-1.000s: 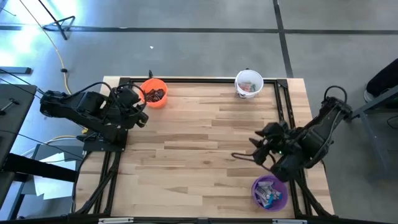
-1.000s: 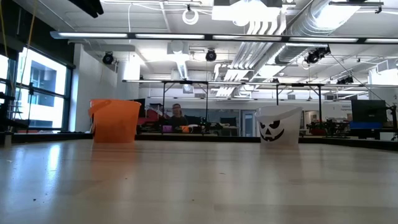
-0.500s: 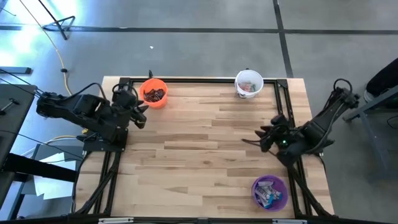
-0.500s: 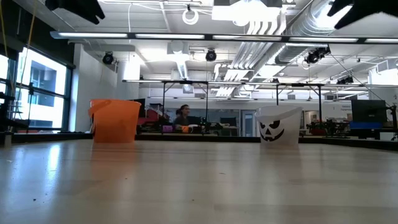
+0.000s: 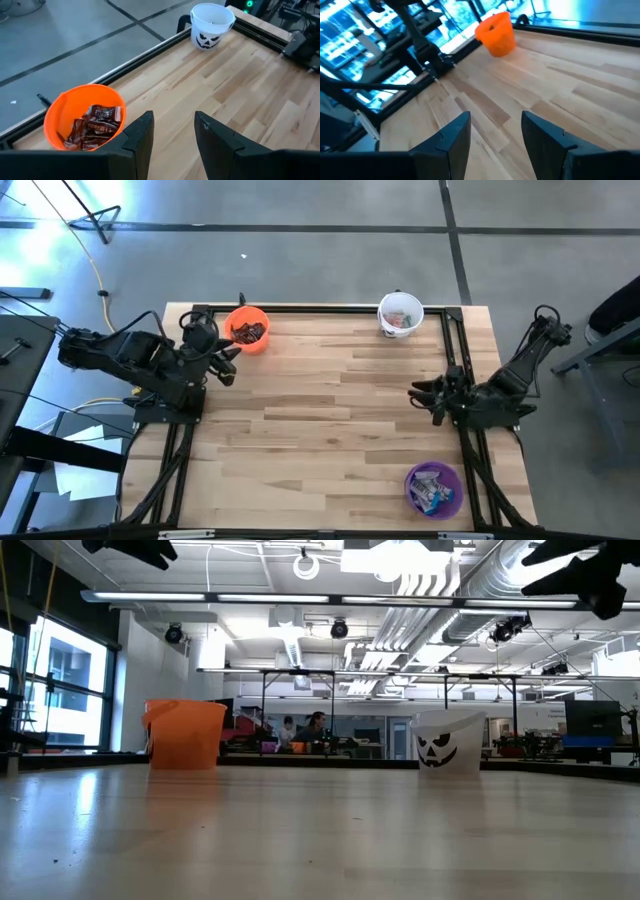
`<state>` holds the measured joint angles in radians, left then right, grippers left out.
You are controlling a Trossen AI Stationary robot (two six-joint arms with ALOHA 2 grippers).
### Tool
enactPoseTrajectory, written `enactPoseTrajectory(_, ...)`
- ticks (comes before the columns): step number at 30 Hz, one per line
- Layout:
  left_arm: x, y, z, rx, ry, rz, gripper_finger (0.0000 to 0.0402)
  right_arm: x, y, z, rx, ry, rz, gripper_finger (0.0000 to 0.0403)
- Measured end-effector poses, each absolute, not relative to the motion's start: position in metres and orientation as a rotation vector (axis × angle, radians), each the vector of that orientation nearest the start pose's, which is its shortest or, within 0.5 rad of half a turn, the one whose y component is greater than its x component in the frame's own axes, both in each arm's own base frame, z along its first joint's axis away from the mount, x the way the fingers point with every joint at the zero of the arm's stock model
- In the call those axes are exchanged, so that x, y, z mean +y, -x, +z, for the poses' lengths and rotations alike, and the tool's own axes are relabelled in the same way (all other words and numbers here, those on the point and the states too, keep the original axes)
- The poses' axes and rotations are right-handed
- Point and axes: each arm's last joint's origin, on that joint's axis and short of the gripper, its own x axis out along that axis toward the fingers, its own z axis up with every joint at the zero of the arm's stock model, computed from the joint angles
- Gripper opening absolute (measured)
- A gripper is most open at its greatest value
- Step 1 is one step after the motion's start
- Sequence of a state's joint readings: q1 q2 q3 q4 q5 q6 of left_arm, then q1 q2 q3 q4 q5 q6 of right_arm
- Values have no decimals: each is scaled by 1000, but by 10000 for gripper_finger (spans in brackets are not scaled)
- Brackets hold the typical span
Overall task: Sort candy
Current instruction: Return to Home Position
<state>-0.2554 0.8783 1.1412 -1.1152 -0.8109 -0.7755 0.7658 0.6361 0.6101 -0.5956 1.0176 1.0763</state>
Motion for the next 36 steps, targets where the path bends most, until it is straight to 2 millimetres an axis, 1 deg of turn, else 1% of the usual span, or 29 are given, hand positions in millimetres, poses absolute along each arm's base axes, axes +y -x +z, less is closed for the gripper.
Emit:
enactPoseTrajectory(3,-12,-130,363,479,302,763,130,60,-98,257,188,-594,-373,169)
enactPoseTrajectory(7,-12,-130,364,455,329,765,130,55,-92,250,130,-637,-306,169)
enactPoseTrajectory(13,-12,-130,365,440,346,776,130,54,-88,246,40,-565,-125,169)
enactPoseTrajectory(18,-12,-130,364,428,376,784,130,52,-84,243,-26,-489,-34,169)
enactPoseTrajectory(21,-12,-130,364,418,396,791,130,52,-83,234,-41,-477,0,169)
enactPoseTrajectory(25,-12,-130,365,407,421,798,130,51,-82,213,-61,-504,13,169)
enactPoseTrajectory(31,-12,-130,365,399,441,803,130,51,-81,189,-174,-545,66,169)
enactPoseTrajectory(36,-12,-130,365,396,447,805,130,49,-79,193,-213,-469,84,169)
